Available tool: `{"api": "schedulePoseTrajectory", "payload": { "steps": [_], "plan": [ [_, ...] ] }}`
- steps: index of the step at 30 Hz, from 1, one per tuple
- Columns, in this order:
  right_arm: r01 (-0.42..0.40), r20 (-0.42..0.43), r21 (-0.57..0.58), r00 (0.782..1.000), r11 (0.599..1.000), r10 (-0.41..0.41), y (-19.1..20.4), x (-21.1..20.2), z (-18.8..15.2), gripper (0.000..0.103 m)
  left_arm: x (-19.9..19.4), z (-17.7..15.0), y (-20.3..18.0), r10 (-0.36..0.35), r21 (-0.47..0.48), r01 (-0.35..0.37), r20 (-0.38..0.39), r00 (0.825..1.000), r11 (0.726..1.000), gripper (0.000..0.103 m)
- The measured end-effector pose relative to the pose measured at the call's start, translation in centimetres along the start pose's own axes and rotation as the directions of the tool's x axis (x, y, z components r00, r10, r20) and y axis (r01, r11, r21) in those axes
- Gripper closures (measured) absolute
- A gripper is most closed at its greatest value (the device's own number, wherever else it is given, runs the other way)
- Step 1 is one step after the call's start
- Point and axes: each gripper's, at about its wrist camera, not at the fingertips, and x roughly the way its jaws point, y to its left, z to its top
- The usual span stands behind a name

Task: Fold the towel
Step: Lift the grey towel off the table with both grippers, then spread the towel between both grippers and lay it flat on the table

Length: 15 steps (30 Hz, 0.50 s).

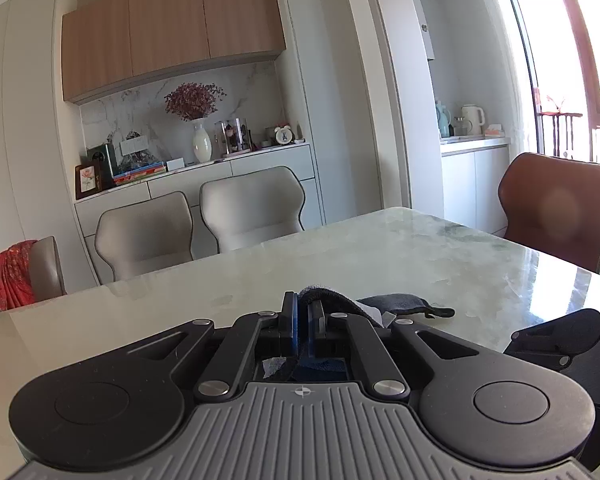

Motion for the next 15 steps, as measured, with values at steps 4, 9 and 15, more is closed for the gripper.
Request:
{"api": "schedulePoseTrajectory", "payload": {
  "steps": [4, 9, 15],
  "plan": [
    [-0.004, 0.005, 0.021, 1.0, 1.0, 0.003, 0.4, 0.9, 0.5, 0.06, -0.3, 0.9, 0.0, 0.006, 0.013, -0.006, 0.016, 1.0, 1.0, 0.1],
    [0.035, -0.031, 0.007, 0.999, 0.999, -0.035, -0.1, 2.8, 1.2, 0.093, -0.9, 1.3, 0.5, 0.014, 0.024, -0.015, 0.026, 1.0, 1.0, 0.099],
    [0.116, -0.004, -0.044, 0.993, 0.992, -0.117, -1.0, 2.2, 1.6, 0.098, -1.6, 0.9, 1.4, 0.046, 0.04, -0.047, 0.02, 0.999, 0.998, 0.099]
  ]
}}
